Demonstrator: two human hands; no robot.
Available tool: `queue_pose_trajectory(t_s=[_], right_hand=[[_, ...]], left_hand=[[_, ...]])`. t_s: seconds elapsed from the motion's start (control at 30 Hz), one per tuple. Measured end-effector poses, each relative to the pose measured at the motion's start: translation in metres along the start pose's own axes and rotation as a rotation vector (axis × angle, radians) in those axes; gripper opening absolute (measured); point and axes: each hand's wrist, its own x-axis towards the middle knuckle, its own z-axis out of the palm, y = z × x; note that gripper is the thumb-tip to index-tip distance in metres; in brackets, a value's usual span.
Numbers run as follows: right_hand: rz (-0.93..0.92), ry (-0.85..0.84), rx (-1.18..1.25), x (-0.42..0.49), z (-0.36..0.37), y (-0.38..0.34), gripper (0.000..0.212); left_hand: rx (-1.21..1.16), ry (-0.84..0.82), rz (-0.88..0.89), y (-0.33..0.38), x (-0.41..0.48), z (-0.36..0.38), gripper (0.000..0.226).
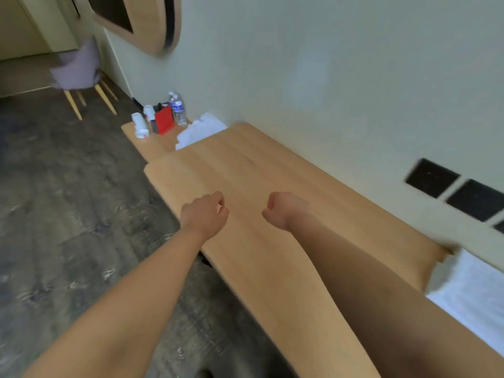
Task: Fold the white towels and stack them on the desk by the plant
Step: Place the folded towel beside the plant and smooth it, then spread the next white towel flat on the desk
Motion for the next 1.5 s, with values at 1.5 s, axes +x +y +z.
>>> queue_pose_trajectory(t_s=[1.5], right_hand=[[0.182, -0.114, -0.052, 0.587, 0.034, -0.386, 0.018]], left_hand=[[-0.119, -0.159, 0.08, -0.45, 0.527, -0.012, 0.025]])
